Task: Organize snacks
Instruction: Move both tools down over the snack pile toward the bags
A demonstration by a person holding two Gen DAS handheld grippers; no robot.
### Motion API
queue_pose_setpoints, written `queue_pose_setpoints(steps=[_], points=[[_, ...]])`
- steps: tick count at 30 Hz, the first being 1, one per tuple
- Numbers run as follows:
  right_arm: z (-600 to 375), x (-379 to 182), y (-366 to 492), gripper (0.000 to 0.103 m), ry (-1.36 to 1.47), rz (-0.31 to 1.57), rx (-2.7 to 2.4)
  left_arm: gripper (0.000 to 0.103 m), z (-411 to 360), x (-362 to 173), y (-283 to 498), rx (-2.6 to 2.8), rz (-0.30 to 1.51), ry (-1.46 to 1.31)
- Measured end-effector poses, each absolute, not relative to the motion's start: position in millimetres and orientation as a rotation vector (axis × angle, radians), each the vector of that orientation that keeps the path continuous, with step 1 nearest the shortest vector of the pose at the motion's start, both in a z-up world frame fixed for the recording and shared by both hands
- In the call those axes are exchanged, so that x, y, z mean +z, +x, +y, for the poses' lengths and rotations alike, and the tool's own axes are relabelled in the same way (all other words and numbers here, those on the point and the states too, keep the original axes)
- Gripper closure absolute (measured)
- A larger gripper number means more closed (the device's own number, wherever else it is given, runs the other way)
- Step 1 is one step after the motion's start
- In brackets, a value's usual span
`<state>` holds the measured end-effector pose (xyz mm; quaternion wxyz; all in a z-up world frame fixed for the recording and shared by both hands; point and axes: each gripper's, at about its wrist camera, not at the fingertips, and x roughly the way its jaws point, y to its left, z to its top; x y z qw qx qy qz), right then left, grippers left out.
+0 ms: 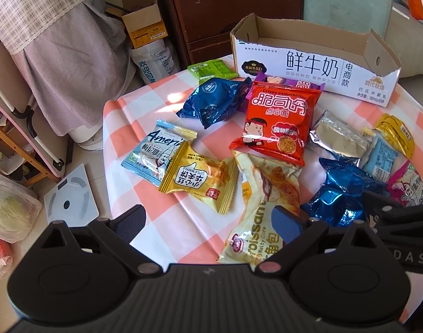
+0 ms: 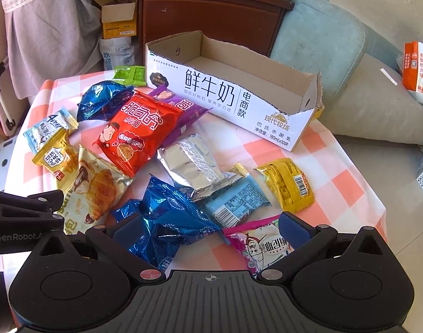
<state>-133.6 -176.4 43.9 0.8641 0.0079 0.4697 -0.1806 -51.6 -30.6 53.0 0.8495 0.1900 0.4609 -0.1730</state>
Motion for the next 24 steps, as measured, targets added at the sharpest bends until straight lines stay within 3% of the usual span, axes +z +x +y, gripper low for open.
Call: queue_pose_setpoints(steps=[24], points=[[-211,34,-147,0.004,0.317,0.985,-0.198,0.007,-28,28,-56,-0.506,0.981,0.403]])
